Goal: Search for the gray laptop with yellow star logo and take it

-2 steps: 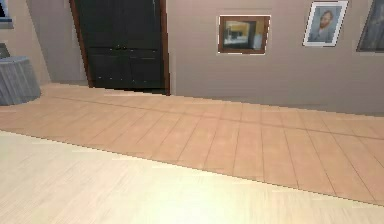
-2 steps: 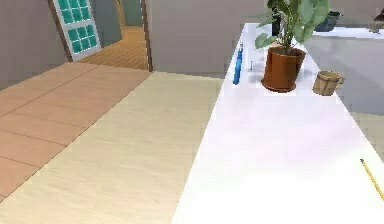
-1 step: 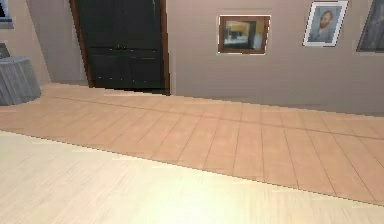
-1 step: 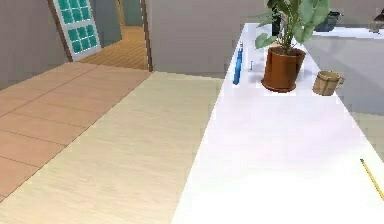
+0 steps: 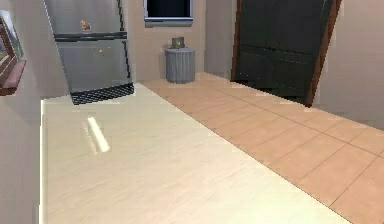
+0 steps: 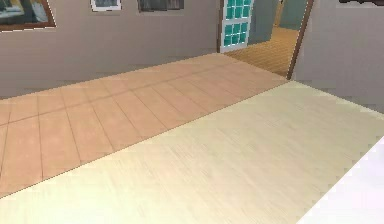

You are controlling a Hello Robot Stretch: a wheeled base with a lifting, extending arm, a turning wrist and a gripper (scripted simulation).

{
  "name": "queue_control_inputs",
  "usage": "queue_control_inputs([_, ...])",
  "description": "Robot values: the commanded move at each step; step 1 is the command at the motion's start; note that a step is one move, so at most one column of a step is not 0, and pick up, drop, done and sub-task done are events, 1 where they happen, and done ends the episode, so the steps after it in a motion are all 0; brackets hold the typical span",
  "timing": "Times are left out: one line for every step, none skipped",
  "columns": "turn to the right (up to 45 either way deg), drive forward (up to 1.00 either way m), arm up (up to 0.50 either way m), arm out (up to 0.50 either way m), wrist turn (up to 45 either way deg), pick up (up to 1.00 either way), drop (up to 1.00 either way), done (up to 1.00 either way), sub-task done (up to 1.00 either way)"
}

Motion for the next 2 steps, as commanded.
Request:
queue_control_inputs([0.0, 0.25, 0.0, 0.0, 0.0, 0.0, 0.0, 0.0, 0.0])
queue_control_inputs([-6.0, 0.0, 0.0, 0.0, 0.0, 0.0, 0.0, 0.0, 0.0])
